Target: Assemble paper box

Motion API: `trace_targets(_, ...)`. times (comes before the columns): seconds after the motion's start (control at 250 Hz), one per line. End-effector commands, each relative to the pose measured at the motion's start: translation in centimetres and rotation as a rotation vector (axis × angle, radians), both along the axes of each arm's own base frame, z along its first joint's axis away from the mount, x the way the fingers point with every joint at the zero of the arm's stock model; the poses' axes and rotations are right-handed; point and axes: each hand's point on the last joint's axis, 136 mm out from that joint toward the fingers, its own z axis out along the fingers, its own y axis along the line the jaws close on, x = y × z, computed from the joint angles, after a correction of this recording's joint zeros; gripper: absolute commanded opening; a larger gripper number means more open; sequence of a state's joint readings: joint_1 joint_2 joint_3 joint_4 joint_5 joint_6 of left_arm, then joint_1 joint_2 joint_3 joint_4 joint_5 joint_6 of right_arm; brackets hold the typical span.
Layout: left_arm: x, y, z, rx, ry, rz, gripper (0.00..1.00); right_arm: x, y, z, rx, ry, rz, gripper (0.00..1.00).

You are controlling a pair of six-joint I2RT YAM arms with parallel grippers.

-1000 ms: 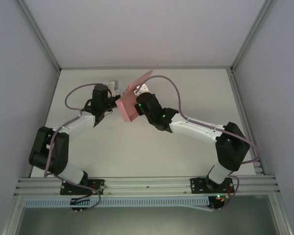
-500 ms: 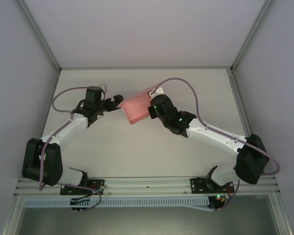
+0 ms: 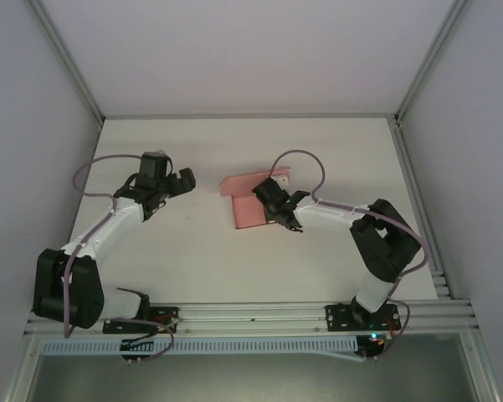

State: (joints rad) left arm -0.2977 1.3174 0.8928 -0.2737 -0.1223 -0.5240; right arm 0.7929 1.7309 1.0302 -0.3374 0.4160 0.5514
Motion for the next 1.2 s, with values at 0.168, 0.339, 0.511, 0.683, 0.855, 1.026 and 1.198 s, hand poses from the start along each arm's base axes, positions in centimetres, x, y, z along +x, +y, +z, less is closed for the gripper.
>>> trace_targets(0.168,-1.1,-0.9,1.4,-0.013,-0.071,-0.107,1.0,-1.1,0.2,-0.3,0.106,0.019,-0.157,0.2)
trace_targets(0.339,-1.4,-3.3,2.9,-0.03,-0.144,-0.258,1.0,-1.0,-0.4,3.0,0.135,-0.057,-0.143,0.48)
trace_targets(0.511,-1.8,-7.5,4.0,-0.041,-0.2,-0.475,1.0,-0.2,-2.2,7.8,0.133,-0.187,-0.098,0.63)
trace_targets(0.683,-1.0,-10.5,3.9,-0.016,-0.224,-0.619,1.0,1.3,-2.7,10.9,0.197,-0.237,0.075,0.85)
trace_targets(0.855,1.2,-12.9,3.2,0.022,-0.232,-0.756,1.0,2.6,-1.3,11.7,0.191,-0.215,0.424,0.87)
trace_targets(1.026,2.0,-16.1,1.8,0.033,-0.215,-0.943,0.97,4.6,-1.6,10.9,0.192,-0.135,0.515,0.81)
trace_targets(1.198,1.9,-18.1,0.4,0.103,-0.194,-1.067,0.83,6.1,-2.2,9.6,0.226,-0.071,0.511,0.72)
